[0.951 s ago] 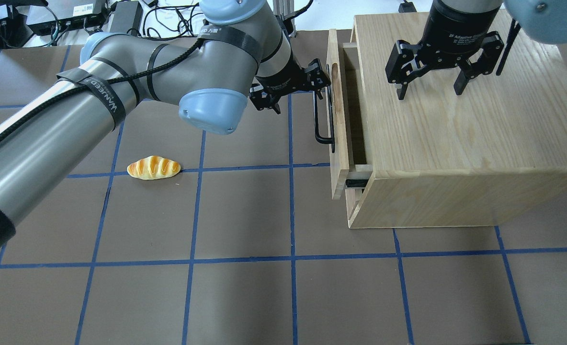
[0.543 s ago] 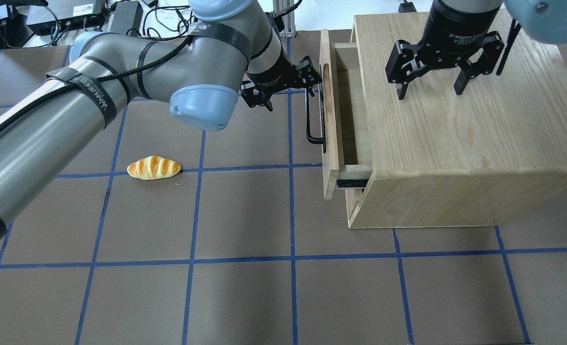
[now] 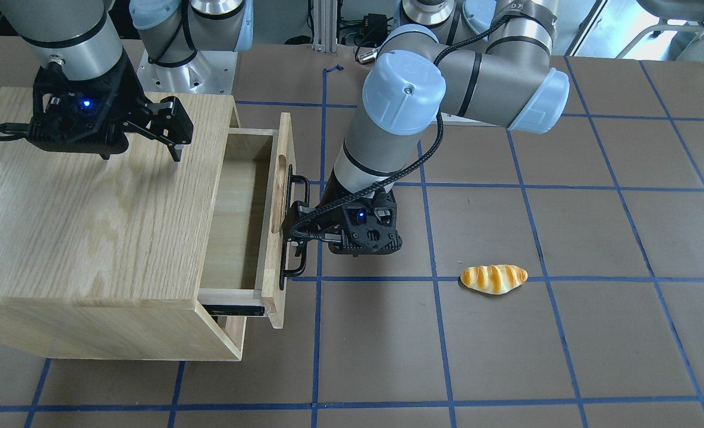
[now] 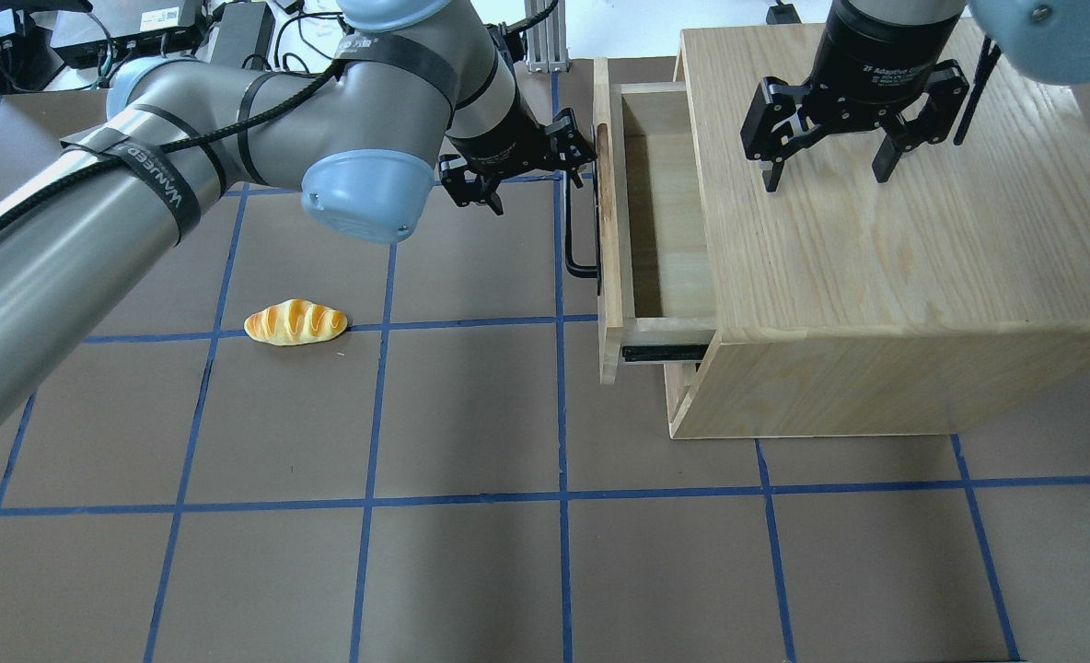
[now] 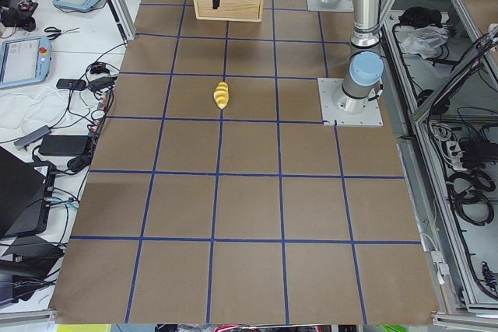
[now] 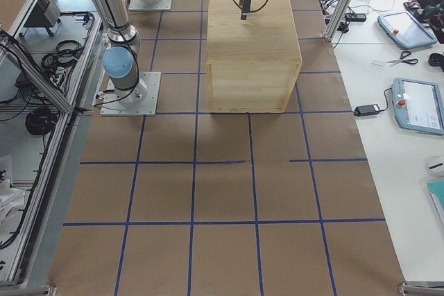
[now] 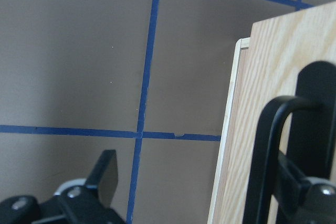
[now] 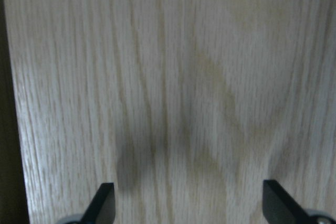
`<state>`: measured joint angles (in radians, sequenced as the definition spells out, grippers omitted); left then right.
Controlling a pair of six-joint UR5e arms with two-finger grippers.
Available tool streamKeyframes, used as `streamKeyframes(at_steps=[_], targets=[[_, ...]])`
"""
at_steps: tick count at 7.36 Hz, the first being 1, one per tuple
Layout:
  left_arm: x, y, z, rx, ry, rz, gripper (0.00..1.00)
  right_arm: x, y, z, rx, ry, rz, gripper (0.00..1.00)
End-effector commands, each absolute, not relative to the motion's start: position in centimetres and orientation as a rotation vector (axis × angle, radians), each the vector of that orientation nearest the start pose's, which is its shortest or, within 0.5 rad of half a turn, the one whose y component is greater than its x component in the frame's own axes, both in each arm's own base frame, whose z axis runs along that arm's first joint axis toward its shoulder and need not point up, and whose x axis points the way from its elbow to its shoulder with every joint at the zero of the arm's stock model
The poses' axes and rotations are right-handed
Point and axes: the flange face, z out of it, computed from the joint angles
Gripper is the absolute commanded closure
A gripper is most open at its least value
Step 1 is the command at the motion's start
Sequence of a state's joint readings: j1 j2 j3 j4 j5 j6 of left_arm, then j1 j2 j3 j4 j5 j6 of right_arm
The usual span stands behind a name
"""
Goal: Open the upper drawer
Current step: 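Pull the drawer handle with the left gripper away from the cabinet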
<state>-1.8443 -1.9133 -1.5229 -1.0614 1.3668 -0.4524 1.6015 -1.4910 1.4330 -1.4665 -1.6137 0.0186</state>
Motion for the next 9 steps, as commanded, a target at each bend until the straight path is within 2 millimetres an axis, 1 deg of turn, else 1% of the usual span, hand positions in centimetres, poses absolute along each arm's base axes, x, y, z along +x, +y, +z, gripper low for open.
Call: streamKeyframes(at_steps=[1,4,6,7,9], targets=[[-31.3,-57.4,37.4,-0.276,3.387,-0.215,0.00,14.5,-51.6,50.5,-0.019,3.185,0.072,0.00],[-30.2,-57.9,37.5,-0.212,3.383,-0.214,0.00,14.5,-51.6,50.4,-0.019,3.185,0.074,0.00],[-29.9,-58.0,37.4,-0.201,3.371,-0.223,0.00,14.5,-51.6,50.5,-0.021,3.185,0.072,0.00],[-29.8,-58.2,37.6,-0.158,3.361,-0.240,0.00,14.5,-51.6,50.5,-0.019,3.185,0.072,0.00],[-29.3,-58.4,37.6,-0.167,3.358,-0.243,0.00,14.5,-51.6,50.5,-0.021,3.185,0.072,0.00]])
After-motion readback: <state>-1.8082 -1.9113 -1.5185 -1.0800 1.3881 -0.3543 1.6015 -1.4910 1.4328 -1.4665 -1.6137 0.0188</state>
